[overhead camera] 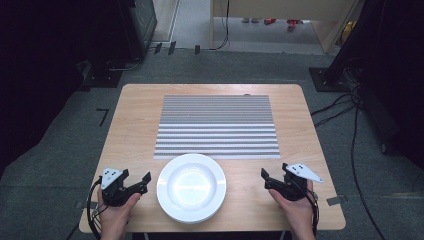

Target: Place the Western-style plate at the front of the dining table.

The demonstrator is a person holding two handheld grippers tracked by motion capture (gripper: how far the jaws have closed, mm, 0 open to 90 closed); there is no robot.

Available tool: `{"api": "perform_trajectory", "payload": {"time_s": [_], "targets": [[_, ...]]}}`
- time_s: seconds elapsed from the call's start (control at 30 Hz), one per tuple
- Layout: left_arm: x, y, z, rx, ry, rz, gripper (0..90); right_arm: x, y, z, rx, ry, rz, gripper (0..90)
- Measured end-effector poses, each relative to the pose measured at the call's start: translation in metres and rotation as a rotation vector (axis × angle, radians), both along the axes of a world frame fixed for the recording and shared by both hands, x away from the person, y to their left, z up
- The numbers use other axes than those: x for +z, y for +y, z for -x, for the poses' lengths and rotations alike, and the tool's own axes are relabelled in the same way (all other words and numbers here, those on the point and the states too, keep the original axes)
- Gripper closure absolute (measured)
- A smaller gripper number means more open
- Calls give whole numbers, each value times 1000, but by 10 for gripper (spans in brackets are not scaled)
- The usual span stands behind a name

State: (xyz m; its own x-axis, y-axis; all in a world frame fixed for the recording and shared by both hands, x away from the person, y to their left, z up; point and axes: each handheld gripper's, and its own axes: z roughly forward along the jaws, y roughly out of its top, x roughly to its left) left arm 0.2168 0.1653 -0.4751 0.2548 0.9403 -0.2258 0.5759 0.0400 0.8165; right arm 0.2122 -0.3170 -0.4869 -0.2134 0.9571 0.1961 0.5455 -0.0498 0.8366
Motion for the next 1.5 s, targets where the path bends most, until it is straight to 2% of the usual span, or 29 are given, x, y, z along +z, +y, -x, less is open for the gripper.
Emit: {"api": "perform_trajectory", "payload": {"time_s": [0.1, 0.2, 0.3, 0.33, 0.4, 0.47, 0.6, 0.63, 0.67, 0.7, 0.77, 0.87, 0.93, 1.03, 1.07, 1.2, 1.27, 1.33, 1.4, 1.5], "targets": [[0, -5, 1, -27, 2, 20, 162, 0, 10, 1, 22, -2, -9, 185], [-1, -11, 3, -53, 7, 35, 170, 1, 19, 2, 33, -11, -16, 241], [-1, -17, 4, -78, 10, 37, 179, 3, 28, 5, 62, -26, -31, 356], [-2, -19, 5, -77, 10, 37, 208, 5, 31, 6, 68, -41, -36, 403], [-2, -21, 5, -82, 11, 37, 239, 6, 35, 7, 73, -58, -42, 432], [-3, -25, 5, -99, 19, 46, 251, 12, 48, 8, 107, -82, -55, 471], [-3, -29, 7, -115, 19, 44, 274, 14, 59, 4, 126, -66, -65, 519], [-3, -29, 7, -116, 17, 43, 293, 14, 62, 3, 133, -56, -75, 560], [-3, -31, 8, -120, 18, 43, 316, 15, 70, 0, 154, -37, -118, 606], [-4, -32, 8, -124, 21, 42, 322, 16, 74, -1, 160, -41, -123, 611], [-4, -34, 9, -132, 25, 40, 336, 18, 82, -3, 167, -53, -110, 613], [-5, -38, 11, -145, 25, 26, 380, 22, 92, -7, 179, -64, -116, 639], [-6, -40, 11, -146, 32, 25, 418, 26, 99, -10, 204, -20, -132, 683], [-7, -40, 12, -147, 39, 25, 468, 29, 109, -14, 214, -22, -104, 665], [-7, -39, 12, -147, 41, 28, 481, 28, 111, -15, 221, -12, -108, 662], [-7, -39, 13, -151, 44, 34, 529, 19, 115, -16, 241, 9, -150, 697], [-8, -40, 14, -166, 46, 37, 558, 13, 117, -16, 254, 33, -165, 709], [-8, -41, 15, -166, 47, 31, 569, 9, 115, -14, 240, 35, -168, 717], [-10, -41, 17, -154, 42, 25, 586, 6, 112, -13, 220, 39, -202, 724], [-10, -39, 17, -153, 48, 39, 608, 4, 108, -11, 200, 53, -224, 757]]}}
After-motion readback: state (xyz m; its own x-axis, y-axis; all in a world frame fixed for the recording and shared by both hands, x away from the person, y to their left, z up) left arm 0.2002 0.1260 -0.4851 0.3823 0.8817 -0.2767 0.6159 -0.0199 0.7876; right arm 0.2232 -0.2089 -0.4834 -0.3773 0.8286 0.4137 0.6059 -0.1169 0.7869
